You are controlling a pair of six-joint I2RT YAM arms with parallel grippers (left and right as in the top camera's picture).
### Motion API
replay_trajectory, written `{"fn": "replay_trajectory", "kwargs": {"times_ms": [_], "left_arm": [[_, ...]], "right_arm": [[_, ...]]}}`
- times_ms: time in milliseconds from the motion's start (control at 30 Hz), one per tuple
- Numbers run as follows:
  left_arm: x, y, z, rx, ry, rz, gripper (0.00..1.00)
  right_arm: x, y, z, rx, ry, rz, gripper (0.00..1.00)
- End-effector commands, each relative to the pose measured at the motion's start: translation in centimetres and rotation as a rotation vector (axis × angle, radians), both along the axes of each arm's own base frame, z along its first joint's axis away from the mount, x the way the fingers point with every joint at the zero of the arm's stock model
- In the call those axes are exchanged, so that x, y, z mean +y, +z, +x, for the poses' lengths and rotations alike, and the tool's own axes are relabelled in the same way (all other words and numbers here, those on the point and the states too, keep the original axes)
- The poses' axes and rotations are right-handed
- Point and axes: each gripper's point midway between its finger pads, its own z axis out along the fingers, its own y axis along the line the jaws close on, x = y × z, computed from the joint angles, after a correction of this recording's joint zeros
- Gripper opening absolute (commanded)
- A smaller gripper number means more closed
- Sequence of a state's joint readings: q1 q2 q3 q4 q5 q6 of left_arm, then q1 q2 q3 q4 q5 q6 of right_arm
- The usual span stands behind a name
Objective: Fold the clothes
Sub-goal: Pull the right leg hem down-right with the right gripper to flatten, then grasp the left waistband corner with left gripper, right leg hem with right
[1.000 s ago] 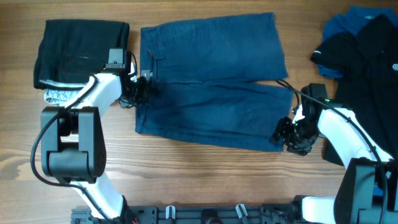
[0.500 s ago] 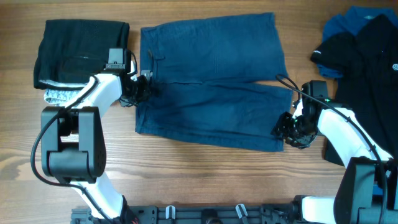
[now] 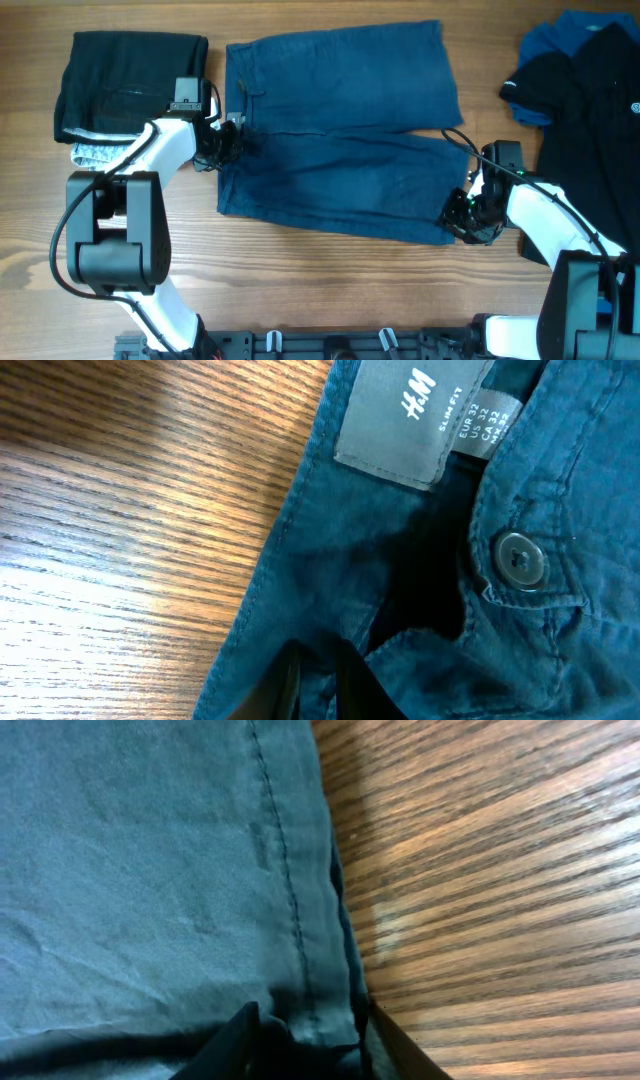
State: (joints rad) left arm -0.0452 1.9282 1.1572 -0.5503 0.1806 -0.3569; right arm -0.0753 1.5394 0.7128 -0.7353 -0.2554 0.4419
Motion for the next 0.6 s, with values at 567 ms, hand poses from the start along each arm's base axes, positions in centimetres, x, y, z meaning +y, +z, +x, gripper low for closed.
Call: {"fn": "replay_trajectory", "kwargs": {"times_ms": [567], "left_arm": [[0.8, -2.9, -2.0, 0.083, -0.005, 0.057, 0.04]], "right_arm": [[-2.9, -0.5, -4.0, 0.192, -0.159, -0.074, 0.11]]}}
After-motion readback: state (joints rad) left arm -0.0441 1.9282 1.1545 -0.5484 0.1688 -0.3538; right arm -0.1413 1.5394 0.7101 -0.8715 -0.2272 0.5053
